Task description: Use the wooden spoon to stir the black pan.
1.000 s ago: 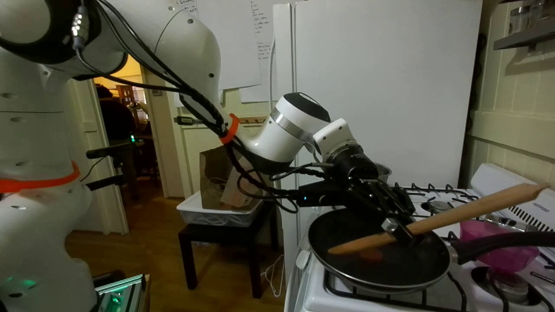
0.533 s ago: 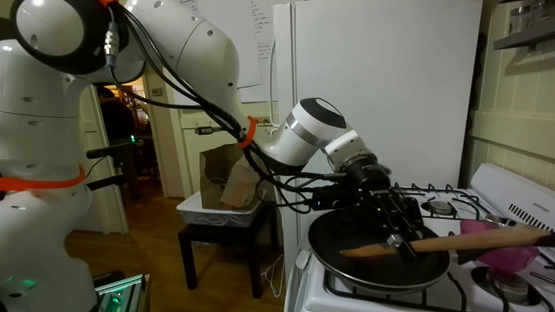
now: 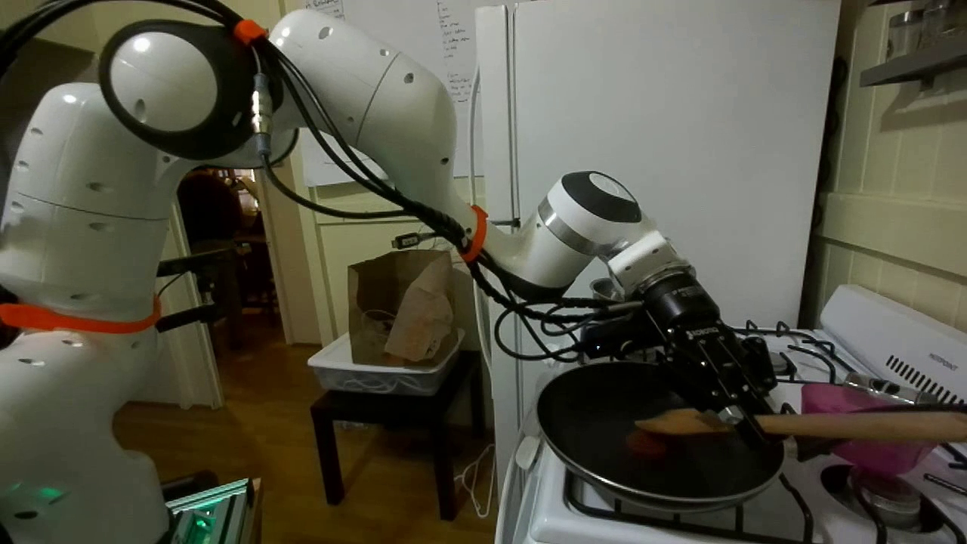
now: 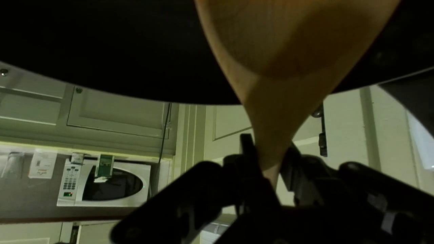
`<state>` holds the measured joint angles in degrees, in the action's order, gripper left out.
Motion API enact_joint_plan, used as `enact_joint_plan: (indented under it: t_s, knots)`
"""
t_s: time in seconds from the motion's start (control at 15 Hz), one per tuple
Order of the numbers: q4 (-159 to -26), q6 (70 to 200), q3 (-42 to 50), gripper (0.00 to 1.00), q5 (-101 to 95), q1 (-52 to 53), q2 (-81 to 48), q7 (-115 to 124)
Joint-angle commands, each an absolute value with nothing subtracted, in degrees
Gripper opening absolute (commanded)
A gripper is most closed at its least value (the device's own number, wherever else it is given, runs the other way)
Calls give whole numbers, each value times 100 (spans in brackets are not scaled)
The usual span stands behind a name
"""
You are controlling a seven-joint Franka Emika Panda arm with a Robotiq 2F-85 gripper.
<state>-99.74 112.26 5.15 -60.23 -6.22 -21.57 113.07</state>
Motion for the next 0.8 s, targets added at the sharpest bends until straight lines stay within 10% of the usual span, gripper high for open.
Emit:
enact_joint_plan:
  t_s: [0.0, 0.73]
  knots:
    - [-9415, 11466, 531, 5, -5597, -581, -2608, 11343]
    - [-9687, 11828, 553, 5, -5480, -446, -2561, 11014]
